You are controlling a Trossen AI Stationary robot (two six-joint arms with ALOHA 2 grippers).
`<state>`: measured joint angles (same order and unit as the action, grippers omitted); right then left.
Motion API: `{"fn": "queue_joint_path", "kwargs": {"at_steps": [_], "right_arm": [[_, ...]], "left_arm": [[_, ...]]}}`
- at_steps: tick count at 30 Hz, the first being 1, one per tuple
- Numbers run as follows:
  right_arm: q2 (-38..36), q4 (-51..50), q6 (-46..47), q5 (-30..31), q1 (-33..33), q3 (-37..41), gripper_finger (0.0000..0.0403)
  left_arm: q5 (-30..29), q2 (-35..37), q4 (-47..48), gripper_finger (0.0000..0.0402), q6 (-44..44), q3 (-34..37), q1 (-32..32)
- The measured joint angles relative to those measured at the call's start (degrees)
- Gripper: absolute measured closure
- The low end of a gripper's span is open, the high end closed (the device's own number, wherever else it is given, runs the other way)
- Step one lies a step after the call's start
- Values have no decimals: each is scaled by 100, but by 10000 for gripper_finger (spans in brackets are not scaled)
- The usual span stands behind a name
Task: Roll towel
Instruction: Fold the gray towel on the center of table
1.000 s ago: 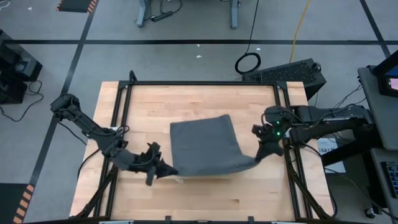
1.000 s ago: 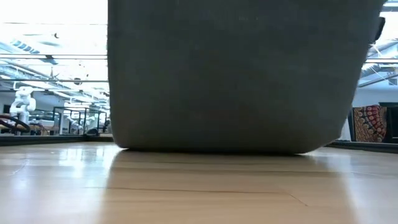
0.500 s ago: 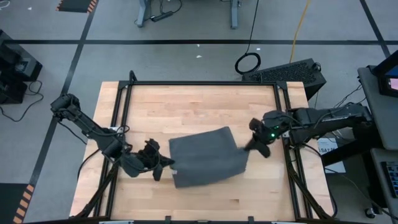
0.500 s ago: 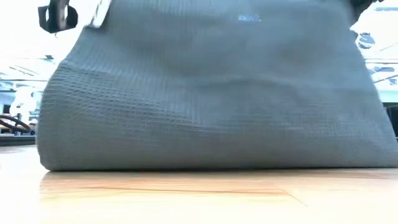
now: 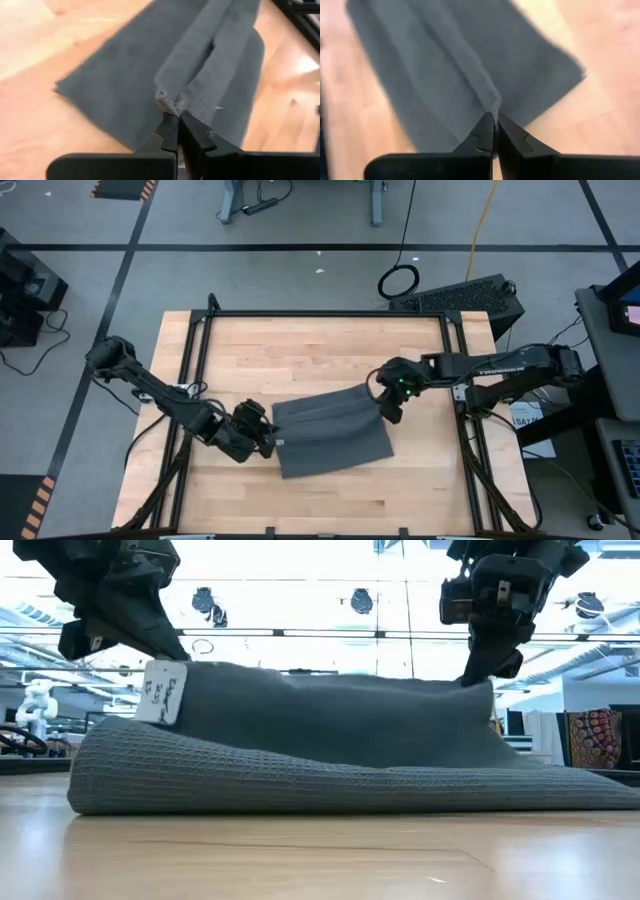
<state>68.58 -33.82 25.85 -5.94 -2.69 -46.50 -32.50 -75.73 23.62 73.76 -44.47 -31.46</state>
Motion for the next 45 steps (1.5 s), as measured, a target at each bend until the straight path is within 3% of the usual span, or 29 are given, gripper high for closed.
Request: {"fn": "queue_joint_path", "kwargs": {"at_steps": [6, 8, 11, 15, 18, 39, 45], "right_arm": [[-153, -245, 168, -1671, 32, 0, 403], [-339, -306, 93, -1984, 99, 0, 403], [-527, -374, -100, -1520, 124, 0, 403], [-476, -314, -484, -473, -68, 0, 403], [-318, -231, -603, -144, -274, -2, 403], [702, 220, -1021, 349, -655, 0, 403], [743, 316, -1005, 908, -672, 0, 403]], "left_arm": [[540, -73, -1592, 394, -251, 1, -200], [555, -53, -2300, 394, -614, 2, -369], [178, -28, -2401, 394, -790, -17, -521], [-386, -48, -1093, 394, -249, -4, -463], [-426, -132, -189, 394, 130, 1, -263], [-163, -958, -234, 394, 96, -4, 491], [-161, -959, -127, 394, 91, -4, 590]]}}
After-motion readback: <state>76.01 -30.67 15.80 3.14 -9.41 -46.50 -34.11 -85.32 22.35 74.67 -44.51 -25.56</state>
